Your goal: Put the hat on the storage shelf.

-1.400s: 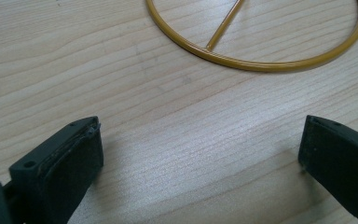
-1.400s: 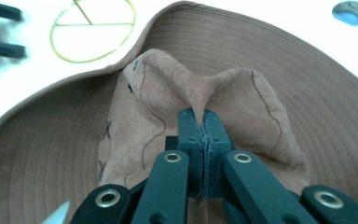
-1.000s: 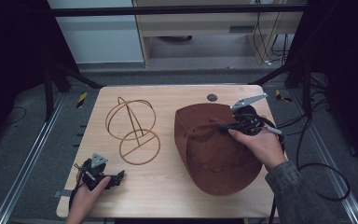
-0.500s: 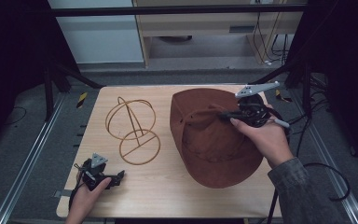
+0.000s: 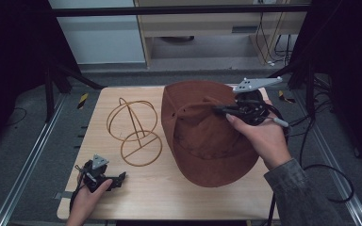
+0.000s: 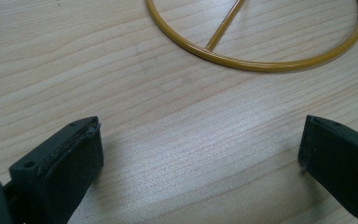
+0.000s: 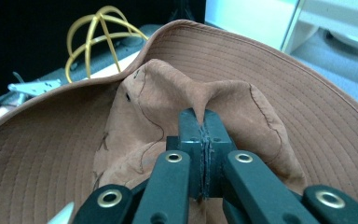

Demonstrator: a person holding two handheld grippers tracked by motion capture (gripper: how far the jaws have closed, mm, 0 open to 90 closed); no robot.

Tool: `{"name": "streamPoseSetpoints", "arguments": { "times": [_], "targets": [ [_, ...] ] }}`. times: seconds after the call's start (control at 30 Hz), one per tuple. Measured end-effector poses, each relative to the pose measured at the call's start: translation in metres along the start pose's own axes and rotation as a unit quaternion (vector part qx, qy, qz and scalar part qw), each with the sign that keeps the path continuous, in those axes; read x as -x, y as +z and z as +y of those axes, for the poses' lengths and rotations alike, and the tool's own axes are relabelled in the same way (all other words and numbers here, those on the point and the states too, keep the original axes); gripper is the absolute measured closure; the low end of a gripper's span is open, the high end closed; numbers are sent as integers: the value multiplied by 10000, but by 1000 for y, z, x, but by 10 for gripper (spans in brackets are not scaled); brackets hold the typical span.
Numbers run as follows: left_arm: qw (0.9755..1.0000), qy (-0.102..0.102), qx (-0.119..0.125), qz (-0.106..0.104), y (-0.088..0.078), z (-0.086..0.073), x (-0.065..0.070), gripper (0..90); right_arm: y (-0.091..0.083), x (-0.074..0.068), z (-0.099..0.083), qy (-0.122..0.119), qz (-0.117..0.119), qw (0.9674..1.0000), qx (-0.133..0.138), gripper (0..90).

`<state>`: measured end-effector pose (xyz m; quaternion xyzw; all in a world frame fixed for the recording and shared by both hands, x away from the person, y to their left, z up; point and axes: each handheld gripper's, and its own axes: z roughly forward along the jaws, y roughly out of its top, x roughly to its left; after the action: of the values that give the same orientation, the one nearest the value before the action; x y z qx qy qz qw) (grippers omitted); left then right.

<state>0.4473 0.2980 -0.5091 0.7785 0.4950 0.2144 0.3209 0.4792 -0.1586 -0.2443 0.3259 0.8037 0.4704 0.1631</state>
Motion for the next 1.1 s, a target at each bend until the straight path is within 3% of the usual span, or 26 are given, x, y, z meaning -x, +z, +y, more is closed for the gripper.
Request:
{"name": "streamPoseSetpoints", "arguments": {
  "times": [0.23, 0.6, 1.1],
  "targets": [
    [10000, 16, -3, 1, 0, 0, 0, 0, -5, -16, 19, -122, 56, 9996, 236, 894],
    [10000, 2, 8, 7, 0, 0, 0, 0, 0, -38, 39, -295, 159, 9984, 446, 893],
    [10000, 22, -28, -2, 0, 0, 0, 0, 13, -52, 68, -390, 126, 9974, 588, 894]
  ]
}}
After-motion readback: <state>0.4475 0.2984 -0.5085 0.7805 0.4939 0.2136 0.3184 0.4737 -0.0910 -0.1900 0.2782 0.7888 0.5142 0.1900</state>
